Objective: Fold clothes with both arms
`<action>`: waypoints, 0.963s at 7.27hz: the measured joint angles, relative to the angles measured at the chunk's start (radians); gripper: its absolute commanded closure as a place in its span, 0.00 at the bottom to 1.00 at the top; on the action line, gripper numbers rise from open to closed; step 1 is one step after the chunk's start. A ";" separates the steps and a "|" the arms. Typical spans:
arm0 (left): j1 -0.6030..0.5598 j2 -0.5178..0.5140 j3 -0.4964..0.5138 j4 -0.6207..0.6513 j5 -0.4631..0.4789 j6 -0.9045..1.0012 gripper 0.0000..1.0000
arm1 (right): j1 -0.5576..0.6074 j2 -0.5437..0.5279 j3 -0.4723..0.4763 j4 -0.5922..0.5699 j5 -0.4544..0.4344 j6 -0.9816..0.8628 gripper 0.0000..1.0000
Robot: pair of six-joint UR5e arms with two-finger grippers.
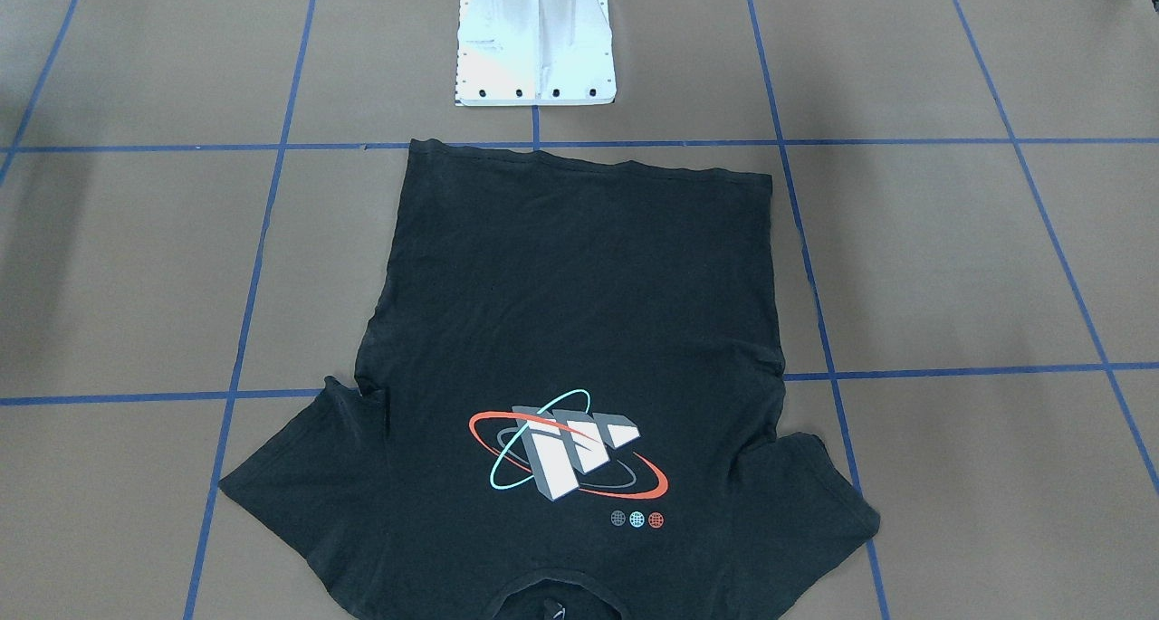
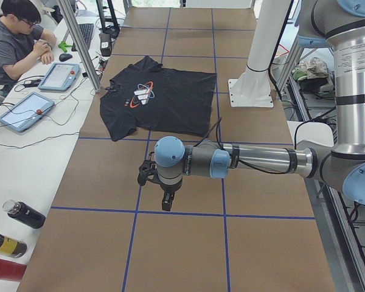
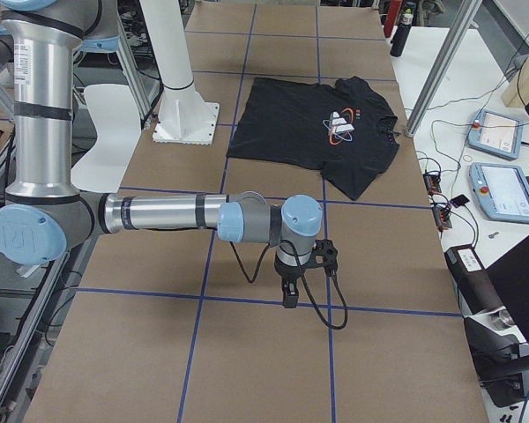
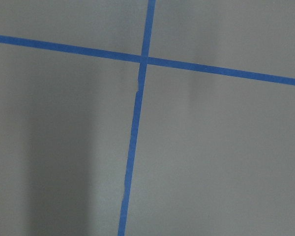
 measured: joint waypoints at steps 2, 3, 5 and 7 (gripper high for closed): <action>0.000 -0.002 -0.002 0.000 -0.004 0.000 0.00 | 0.000 0.000 0.000 0.000 0.000 0.000 0.00; 0.000 -0.005 -0.004 0.000 -0.006 0.000 0.00 | 0.000 0.000 0.000 0.000 0.000 0.000 0.00; 0.000 -0.032 -0.007 0.000 -0.006 -0.002 0.00 | 0.000 0.001 0.039 0.001 -0.001 0.001 0.00; -0.001 -0.082 -0.007 0.000 -0.009 -0.012 0.00 | -0.003 0.006 0.083 0.011 -0.003 0.005 0.00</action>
